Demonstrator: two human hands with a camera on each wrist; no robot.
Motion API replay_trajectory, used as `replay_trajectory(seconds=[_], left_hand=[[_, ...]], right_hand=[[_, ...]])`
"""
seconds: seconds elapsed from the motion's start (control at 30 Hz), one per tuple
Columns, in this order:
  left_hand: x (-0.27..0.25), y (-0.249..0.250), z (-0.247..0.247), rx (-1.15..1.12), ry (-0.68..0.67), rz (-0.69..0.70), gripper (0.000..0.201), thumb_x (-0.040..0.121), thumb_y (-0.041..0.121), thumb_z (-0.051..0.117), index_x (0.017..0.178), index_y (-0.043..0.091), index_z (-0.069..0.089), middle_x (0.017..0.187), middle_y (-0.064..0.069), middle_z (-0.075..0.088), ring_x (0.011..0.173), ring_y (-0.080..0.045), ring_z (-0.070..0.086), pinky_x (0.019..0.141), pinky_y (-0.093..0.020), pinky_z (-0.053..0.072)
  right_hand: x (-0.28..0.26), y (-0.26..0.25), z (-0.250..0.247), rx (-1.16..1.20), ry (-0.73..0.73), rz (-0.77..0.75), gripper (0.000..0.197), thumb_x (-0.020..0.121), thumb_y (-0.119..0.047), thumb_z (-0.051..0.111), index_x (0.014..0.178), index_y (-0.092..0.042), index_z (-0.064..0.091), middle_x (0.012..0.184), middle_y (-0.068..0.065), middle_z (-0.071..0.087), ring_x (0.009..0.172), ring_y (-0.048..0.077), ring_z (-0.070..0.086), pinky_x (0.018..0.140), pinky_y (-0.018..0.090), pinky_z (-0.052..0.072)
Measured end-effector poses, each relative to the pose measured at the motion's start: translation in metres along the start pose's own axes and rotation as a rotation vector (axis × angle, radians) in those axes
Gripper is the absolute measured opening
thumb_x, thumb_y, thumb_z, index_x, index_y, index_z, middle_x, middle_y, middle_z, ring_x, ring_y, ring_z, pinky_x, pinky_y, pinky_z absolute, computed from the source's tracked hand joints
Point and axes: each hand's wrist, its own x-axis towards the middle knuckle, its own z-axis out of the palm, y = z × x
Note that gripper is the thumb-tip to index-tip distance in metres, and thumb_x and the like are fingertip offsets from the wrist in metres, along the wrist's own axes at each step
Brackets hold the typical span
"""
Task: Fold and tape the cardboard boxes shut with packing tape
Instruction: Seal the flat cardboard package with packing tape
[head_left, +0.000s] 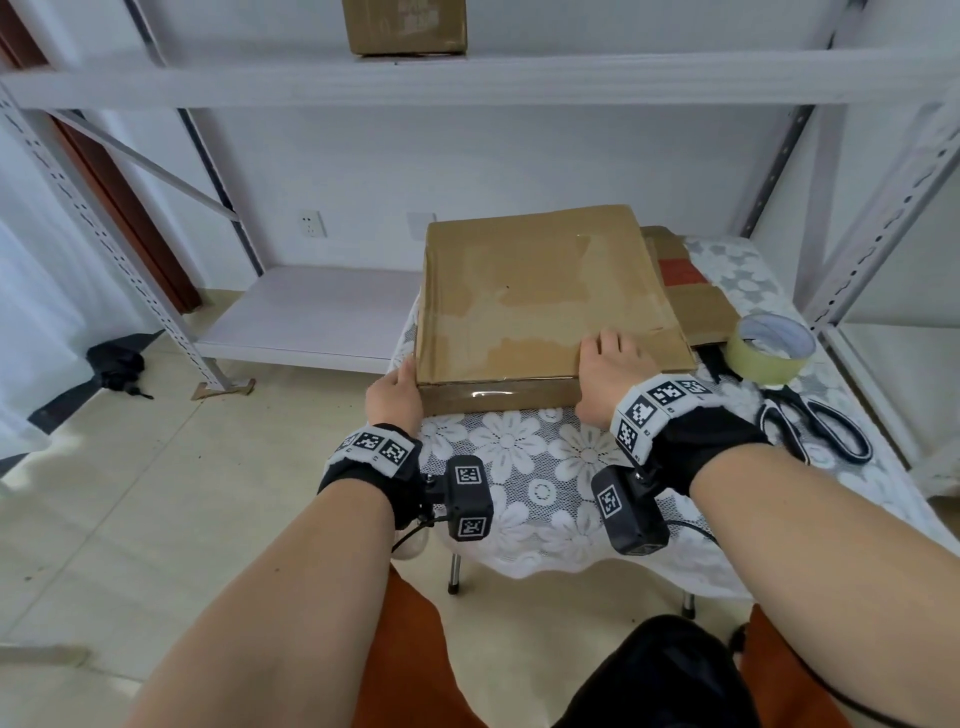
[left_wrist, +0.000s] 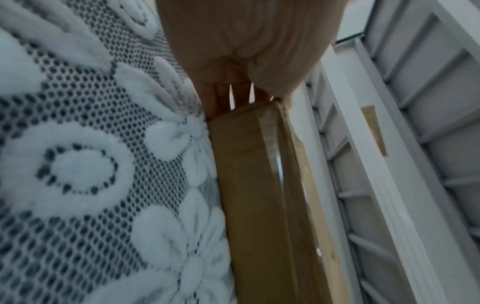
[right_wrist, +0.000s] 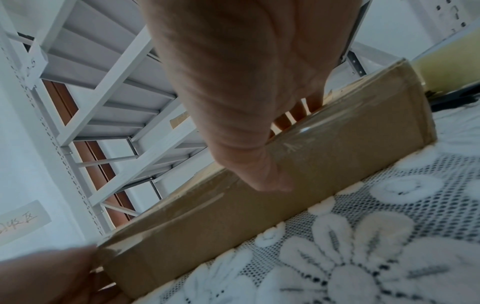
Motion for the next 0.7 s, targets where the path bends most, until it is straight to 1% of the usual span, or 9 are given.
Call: replay_trajectory(seconds=[0.1, 0.13, 0.2, 0.27, 0.37, 0.43, 0.5, 0.6, 0.7], left_hand=[[0.006, -0.004, -0.004, -0.008, -0.017, -0.079, 0.039, 0.103, 0.032, 0.034, 0.074, 0.012, 0.051, 0.077, -0.005, 0.054, 0.066, -0.021, 0.049, 0.059, -0.024, 0.043], [0.007, -0.002, -0.004, -0.049, -0.029, -0.111, 0.043, 0.103, 0.036, 0.031, 0.079, 0.011, 0.055, 0.089, -0.007, 0.062, 0.074, -0.021, 0.057, 0.067, -0.025, 0.050], [0.003, 0.006, -0.002, -0.114, -0.068, -0.146, 0.059, 0.099, 0.055, 0.028, 0.101, 0.008, 0.064, 0.117, -0.015, 0.065, 0.099, -0.028, 0.062, 0.094, -0.038, 0.051], [-0.003, 0.018, 0.001, -0.004, -0.160, -0.133, 0.080, 0.093, 0.069, 0.027, 0.129, 0.003, 0.054, 0.131, -0.017, 0.056, 0.115, -0.030, 0.055, 0.104, -0.042, 0.043], [-0.007, 0.026, 0.002, 0.116, -0.247, -0.068, 0.078, 0.087, 0.070, 0.046, 0.128, 0.004, 0.052, 0.116, -0.005, 0.060, 0.105, -0.025, 0.056, 0.092, -0.035, 0.043], [-0.003, 0.025, 0.003, 0.012, -0.269, -0.111, 0.071, 0.080, 0.060, 0.065, 0.123, 0.004, 0.057, 0.105, -0.005, 0.065, 0.097, -0.024, 0.062, 0.088, -0.036, 0.048], [-0.003, 0.028, 0.002, -0.181, -0.318, -0.231, 0.066, 0.073, 0.049, 0.078, 0.120, 0.007, 0.058, 0.107, -0.010, 0.069, 0.100, -0.029, 0.066, 0.092, -0.045, 0.053], [-0.006, 0.031, 0.002, -0.378, -0.431, -0.314, 0.039, 0.084, 0.029, 0.074, 0.115, 0.012, 0.058, 0.109, -0.013, 0.071, 0.095, -0.031, 0.068, 0.086, -0.048, 0.056], [-0.012, 0.032, -0.003, -0.468, -0.474, -0.324, 0.042, 0.084, 0.026, 0.074, 0.119, 0.009, 0.058, 0.105, -0.015, 0.072, 0.092, -0.032, 0.068, 0.082, -0.047, 0.056]], right_hand=[[0.001, 0.001, 0.002, 0.003, 0.022, -0.010, 0.080, 0.080, -0.024, 0.059, 0.144, -0.002, 0.017, 0.146, 0.018, 0.024, 0.133, 0.034, 0.026, 0.109, 0.041, 0.028], [0.001, 0.002, 0.003, 0.007, 0.030, -0.012, 0.080, 0.079, -0.025, 0.059, 0.144, -0.002, 0.017, 0.146, 0.018, 0.024, 0.133, 0.034, 0.026, 0.109, 0.041, 0.028], [0.001, 0.001, 0.004, 0.014, 0.041, -0.015, 0.083, 0.079, -0.028, 0.061, 0.144, -0.003, 0.017, 0.146, 0.018, 0.023, 0.134, 0.034, 0.025, 0.110, 0.042, 0.028], [0.001, 0.001, 0.005, 0.024, 0.054, -0.013, 0.089, 0.077, -0.032, 0.064, 0.145, -0.003, 0.015, 0.147, 0.018, 0.020, 0.135, 0.034, 0.023, 0.112, 0.043, 0.026], [-0.001, 0.004, 0.011, 0.078, -0.002, -0.020, 0.105, 0.076, -0.036, 0.068, 0.149, -0.007, -0.002, 0.155, 0.020, -0.002, 0.144, 0.037, 0.000, 0.118, 0.047, 0.007], [-0.003, 0.010, 0.015, 0.131, -0.052, -0.033, 0.112, 0.078, -0.038, 0.067, 0.149, -0.011, -0.015, 0.156, 0.017, -0.020, 0.144, 0.034, -0.018, 0.116, 0.046, -0.006], [-0.005, 0.016, 0.016, 0.189, -0.059, -0.048, 0.112, 0.079, -0.040, 0.065, 0.149, -0.014, -0.019, 0.155, 0.014, -0.025, 0.143, 0.032, -0.022, 0.115, 0.044, -0.010], [-0.009, 0.024, 0.009, 0.343, -0.066, -0.060, 0.101, 0.082, -0.045, 0.059, 0.152, -0.019, -0.008, 0.158, 0.009, -0.019, 0.145, 0.028, -0.018, 0.116, 0.042, -0.008], [-0.015, 0.033, -0.001, 0.762, 0.055, -0.064, 0.072, 0.090, -0.041, 0.054, 0.150, -0.019, 0.020, 0.158, 0.004, 0.014, 0.145, 0.023, 0.012, 0.116, 0.044, 0.013]])
